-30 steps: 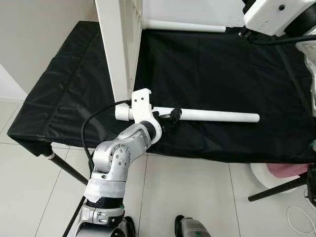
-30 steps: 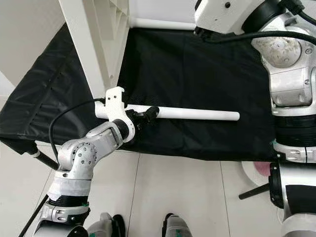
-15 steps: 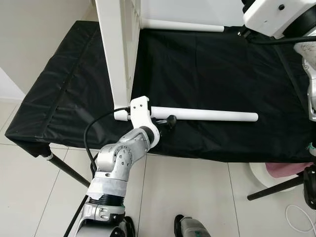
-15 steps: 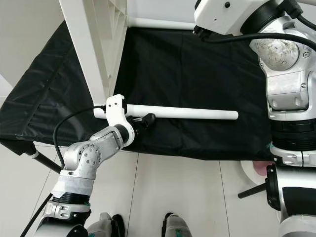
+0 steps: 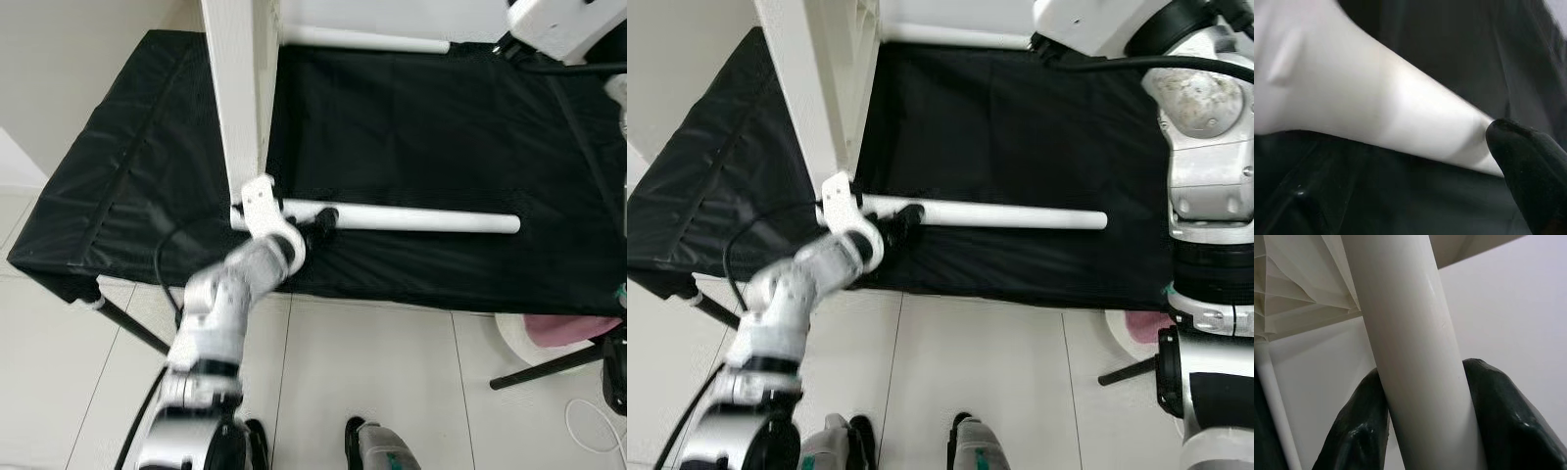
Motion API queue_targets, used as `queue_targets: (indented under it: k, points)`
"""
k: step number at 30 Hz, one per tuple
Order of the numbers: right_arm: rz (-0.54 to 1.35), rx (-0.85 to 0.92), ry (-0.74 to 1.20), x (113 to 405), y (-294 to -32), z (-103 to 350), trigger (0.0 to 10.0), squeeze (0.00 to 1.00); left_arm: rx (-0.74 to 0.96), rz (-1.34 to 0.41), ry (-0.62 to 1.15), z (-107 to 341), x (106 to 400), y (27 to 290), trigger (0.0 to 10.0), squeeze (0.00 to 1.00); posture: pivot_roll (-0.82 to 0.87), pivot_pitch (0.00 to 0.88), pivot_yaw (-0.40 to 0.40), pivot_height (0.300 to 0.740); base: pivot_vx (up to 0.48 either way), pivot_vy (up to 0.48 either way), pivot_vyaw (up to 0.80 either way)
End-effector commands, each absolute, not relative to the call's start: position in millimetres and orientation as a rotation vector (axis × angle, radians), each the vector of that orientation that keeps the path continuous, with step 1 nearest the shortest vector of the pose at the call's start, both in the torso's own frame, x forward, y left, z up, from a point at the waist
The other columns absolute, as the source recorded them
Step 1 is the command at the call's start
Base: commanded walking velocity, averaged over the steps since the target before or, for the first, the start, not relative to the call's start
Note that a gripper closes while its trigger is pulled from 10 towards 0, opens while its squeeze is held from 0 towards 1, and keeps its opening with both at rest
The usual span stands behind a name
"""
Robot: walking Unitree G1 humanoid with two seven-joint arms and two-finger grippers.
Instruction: Building children table
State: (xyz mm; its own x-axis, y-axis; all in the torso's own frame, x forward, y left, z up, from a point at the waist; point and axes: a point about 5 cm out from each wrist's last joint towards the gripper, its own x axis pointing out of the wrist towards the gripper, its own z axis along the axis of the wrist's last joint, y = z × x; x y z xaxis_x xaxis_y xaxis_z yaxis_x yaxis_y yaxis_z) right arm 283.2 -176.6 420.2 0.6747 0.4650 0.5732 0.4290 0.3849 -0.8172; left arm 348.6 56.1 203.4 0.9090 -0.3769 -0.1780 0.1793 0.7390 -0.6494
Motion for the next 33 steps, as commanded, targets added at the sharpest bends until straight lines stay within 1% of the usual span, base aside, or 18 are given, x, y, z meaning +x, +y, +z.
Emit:
queue_targets:
  k: [1,6,7,9,11,14,16,17,18,19,21,25,28,30,33]
  points:
    - [-0.116,-1.009,-1.040,262.1,-194.7,446.5,0.0,0.00,-0.812,-0.357,0.242,232.8,347.1,23.2,10.0,0.00,-0.20,0.183,0.085,0.740,0.000,0.000,0.00]
    - [-0.164,-0.976,-1.073,256.8,-199.2,455.3,0.0,0.00,-0.852,-0.343,0.233,239.9,352.3,20.5,10.0,0.00,-0.20,0.184,0.084,0.740,0.000,0.000,0.00]
    - [-0.179,-0.961,-1.071,255.9,-201.0,456.9,0.0,0.00,-0.897,-0.339,0.229,244.4,354.9,18.2,10.0,0.00,-0.20,0.184,0.084,0.740,0.000,0.000,0.00]
    - [-0.181,-0.953,-1.067,255.9,-201.5,456.7,0.0,0.00,-0.921,-0.338,0.227,245.9,355.6,17.3,10.0,0.00,-0.20,0.184,0.084,0.740,0.000,0.000,0.00]
    - [-0.188,-0.935,-1.060,255.6,-202.5,457.0,0.0,0.00,-1.032,-0.358,0.248,250.1,356.4,11.2,10.0,0.00,-0.20,0.184,0.084,0.740,0.000,0.000,0.00]
    - [-0.188,-0.932,-1.058,255.9,-202.4,457.0,0.0,0.00,-1.068,-0.373,0.265,252.2,356.5,6.6,10.0,0.00,-0.20,0.184,0.084,0.740,0.000,0.000,0.00]
    - [-0.190,-0.926,-1.057,256.5,-202.2,457.1,0.0,0.00,-1.134,-0.414,0.295,256.3,354.6,-3.4,10.0,0.00,-0.20,0.184,0.084,0.740,0.000,0.000,0.00]
    - [-0.198,-0.915,-1.063,256.6,-202.3,457.8,0.0,0.00,-1.209,-0.438,0.313,259.5,352.5,-10.2,0.0,0.00,-0.20,0.184,0.084,0.740,0.000,0.000,0.00]
    - [-0.198,-0.915,-1.063,256.6,-202.3,457.8,0.0,0.00,-1.209,-0.438,0.313,259.5,352.5,-10.2,0.0,0.00,-0.20,0.184,0.084,0.740,0.000,0.000,0.00]
    - [-0.206,-0.910,-1.070,256.6,-202.2,458.8,0.0,0.00,-1.271,-0.468,0.324,263.1,350.5,-16.1,0.0,0.00,-0.21,0.189,0.084,0.740,0.000,0.000,0.00]
    - [-0.216,-0.898,-1.080,257.4,-202.3,460.8,0.0,0.00,-1.336,-0.483,0.337,267.1,349.8,-21.1,0.0,0.00,-0.21,0.187,0.081,0.740,0.000,0.000,0.00]
    - [-0.223,-0.892,-1.084,258.4,-202.5,462.5,0.0,0.00,-1.363,-0.477,0.336,269.1,351.1,-20.9,0.0,0.00,-0.21,0.186,0.077,0.740,0.000,0.000,0.00]
    - [-0.233,-0.879,-1.090,258.7,-202.2,464.4,0.0,0.00,-1.391,-0.476,0.323,274.0,353.4,-17.9,0.0,0.00,-0.21,0.185,0.077,0.740,0.000,0.000,0.00]
    - [-0.264,-0.852,-1.105,257.1,-203.2,467.0,0.0,0.00,-1.386,-0.492,0.264,287.4,356.2,-7.9,0.0,0.00,-0.21,0.181,0.076,0.740,0.000,0.000,0.00]
    - [-0.274,-0.843,-1.108,256.7,-203.6,467.7,0.0,0.00,-1.385,-0.494,0.246,291.7,357.1,-4.2,0.0,0.00,-0.21,0.181,0.076,0.740,0.000,0.000,0.00]
